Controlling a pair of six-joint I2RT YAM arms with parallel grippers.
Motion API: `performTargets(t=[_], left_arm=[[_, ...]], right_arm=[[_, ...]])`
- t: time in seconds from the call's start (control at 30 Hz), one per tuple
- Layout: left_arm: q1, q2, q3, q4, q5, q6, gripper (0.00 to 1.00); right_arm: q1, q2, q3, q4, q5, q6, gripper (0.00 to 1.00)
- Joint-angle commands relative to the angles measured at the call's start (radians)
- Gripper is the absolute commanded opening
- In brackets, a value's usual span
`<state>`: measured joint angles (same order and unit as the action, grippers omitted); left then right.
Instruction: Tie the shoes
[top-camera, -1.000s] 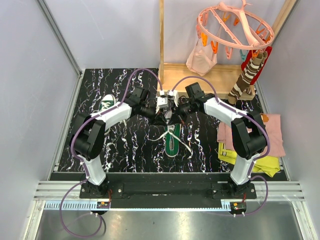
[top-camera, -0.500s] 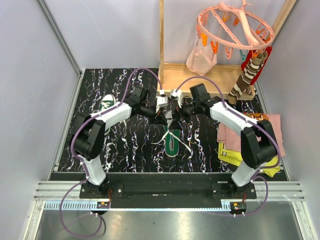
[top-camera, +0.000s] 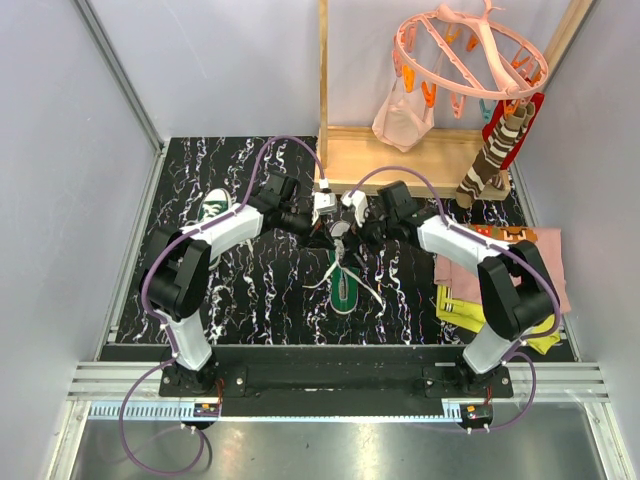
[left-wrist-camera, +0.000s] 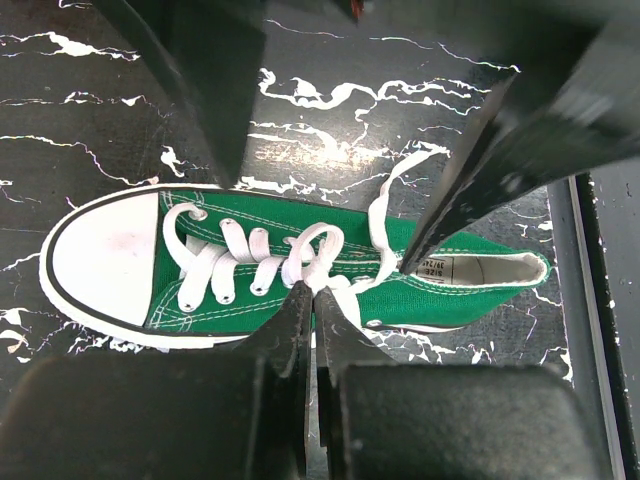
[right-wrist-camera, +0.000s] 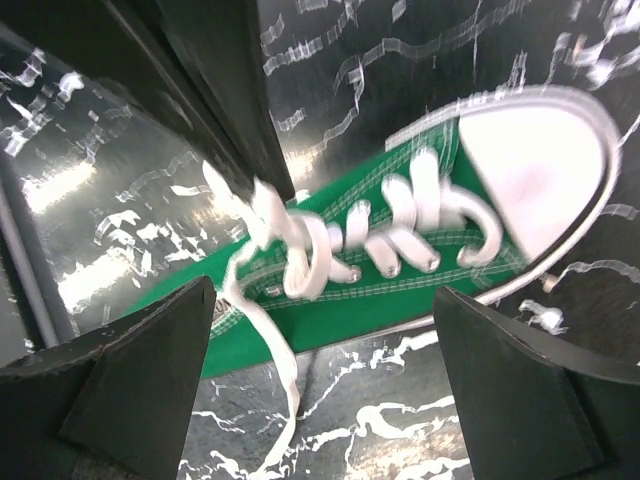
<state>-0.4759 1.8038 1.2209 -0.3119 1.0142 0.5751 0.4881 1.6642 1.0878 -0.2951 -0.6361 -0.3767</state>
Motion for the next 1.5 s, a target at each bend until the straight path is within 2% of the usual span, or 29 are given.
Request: performTargets(t=[0.0,0.13,0.3,0.33,0.43,1.03,1.17,1.27,1.33,1.47], left_arm=[[0.005,-0.014,0.006,0.039,0.035,0.003,0.00],[0.005,-0.014,0.008,0.037,0.034,0.003,0.00],[0.006,-0.011,0.009,0.037,0.035,0.002,0.00],[0.006,-0.011,0.011,0.039,0.035,0.003,0.00],[0.006,-0.008,0.011,0.039,0.035,0.003,0.00],[0.006,-0.009,0.005,0.039,0.037,0.009,0.00],[0.010,-0.009,0.006,0.037,0.035,0.012,0.00],[0.008,-0.014,0.002,0.039,0.035,0.012,0.00],[0.010,-0.014,0.000,0.039,0.035,0.014,0.00],[0.010,-0.014,-0.001,0.037,0.035,0.014,0.00]], right_arm=[[0.020,-0.061,-0.071,0.126,0.085,0.002,1.00],[0.018,-0.153,-0.155,0.191,0.089,-0.019,0.98],[0.018,-0.198,-0.207,0.206,-0.007,-0.024,0.74],[0.018,-0.190,-0.206,0.208,-0.011,-0.018,0.66],[0.020,-0.166,-0.180,0.209,-0.034,0.008,0.56],[0.073,-0.093,-0.170,0.224,0.004,-0.022,0.57],[0.073,-0.087,-0.167,0.226,0.033,-0.036,0.54],[0.073,-0.092,-0.166,0.228,0.050,-0.042,0.39],[0.073,-0.101,-0.158,0.226,0.047,-0.033,0.24],[0.073,-0.127,-0.144,0.225,0.053,-0.031,0.07]])
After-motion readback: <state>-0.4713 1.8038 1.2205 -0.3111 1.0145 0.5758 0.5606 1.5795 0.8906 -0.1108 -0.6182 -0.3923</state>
